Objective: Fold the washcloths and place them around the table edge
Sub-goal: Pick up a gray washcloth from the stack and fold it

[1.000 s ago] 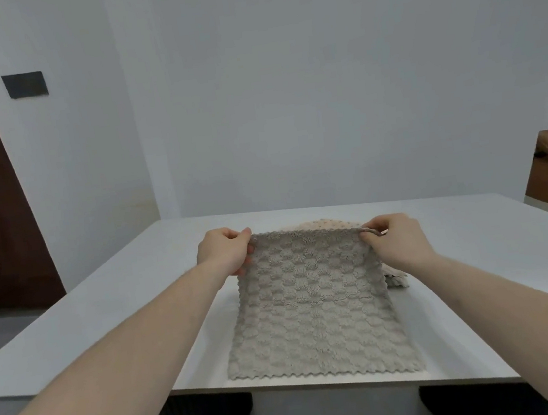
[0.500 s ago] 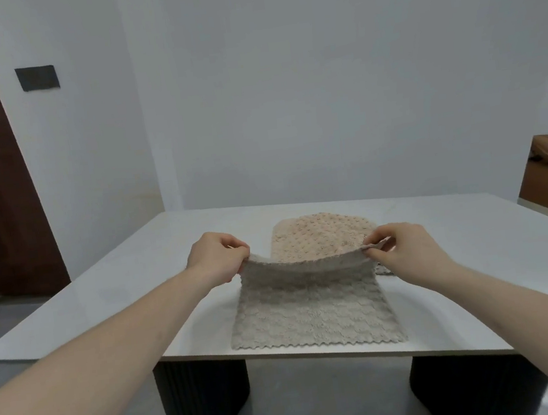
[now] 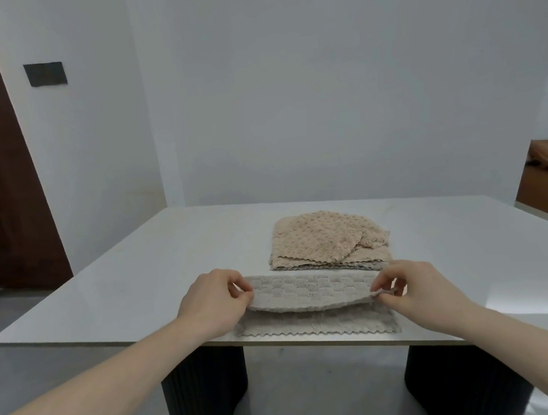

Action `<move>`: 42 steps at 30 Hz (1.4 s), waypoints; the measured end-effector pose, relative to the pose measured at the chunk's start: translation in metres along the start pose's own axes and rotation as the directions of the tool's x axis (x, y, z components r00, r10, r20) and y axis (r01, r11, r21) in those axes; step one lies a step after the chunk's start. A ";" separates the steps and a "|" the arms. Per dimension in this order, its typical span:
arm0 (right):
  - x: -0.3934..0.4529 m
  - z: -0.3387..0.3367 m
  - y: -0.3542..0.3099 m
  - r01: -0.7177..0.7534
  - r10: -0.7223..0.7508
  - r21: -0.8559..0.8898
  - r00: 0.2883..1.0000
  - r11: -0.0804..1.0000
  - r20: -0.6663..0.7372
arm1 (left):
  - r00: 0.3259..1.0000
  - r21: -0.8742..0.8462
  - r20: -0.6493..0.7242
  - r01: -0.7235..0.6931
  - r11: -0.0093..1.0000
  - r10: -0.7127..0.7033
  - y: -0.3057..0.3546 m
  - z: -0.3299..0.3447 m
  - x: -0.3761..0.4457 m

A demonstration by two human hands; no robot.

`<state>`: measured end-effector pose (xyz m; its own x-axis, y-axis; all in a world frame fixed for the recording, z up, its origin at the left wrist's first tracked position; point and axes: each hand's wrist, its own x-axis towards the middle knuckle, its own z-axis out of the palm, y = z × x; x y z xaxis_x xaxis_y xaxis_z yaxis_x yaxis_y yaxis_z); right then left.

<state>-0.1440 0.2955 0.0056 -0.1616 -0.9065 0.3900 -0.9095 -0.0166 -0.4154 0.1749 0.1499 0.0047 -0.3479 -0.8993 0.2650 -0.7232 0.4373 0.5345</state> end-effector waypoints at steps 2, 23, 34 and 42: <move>-0.006 0.002 0.002 0.006 -0.006 -0.013 1.000 1.000 0.016 | 1.000 -0.005 0.008 0.006 1.000 -0.006 -0.004 0.002 -0.003; -0.038 0.016 0.008 0.016 -0.015 -0.013 0.991 1.000 0.133 | 0.994 0.090 0.094 -0.061 0.994 0.053 -0.007 0.013 -0.023; 0.016 0.044 -0.014 -0.018 0.018 -0.026 1.000 0.999 0.012 | 0.907 0.162 0.214 -0.399 0.903 0.363 0.059 0.059 0.002; 0.040 0.081 0.003 -0.131 0.169 -0.180 0.961 0.975 0.219 | 0.900 0.269 0.394 -0.307 0.913 0.186 0.050 0.106 0.036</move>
<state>-0.1221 0.2246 -0.0466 -0.2252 -0.9664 0.1242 -0.9345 0.1781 -0.3083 0.0634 0.1387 -0.0443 -0.6828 -0.7302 0.0218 -0.7142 0.6735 0.1904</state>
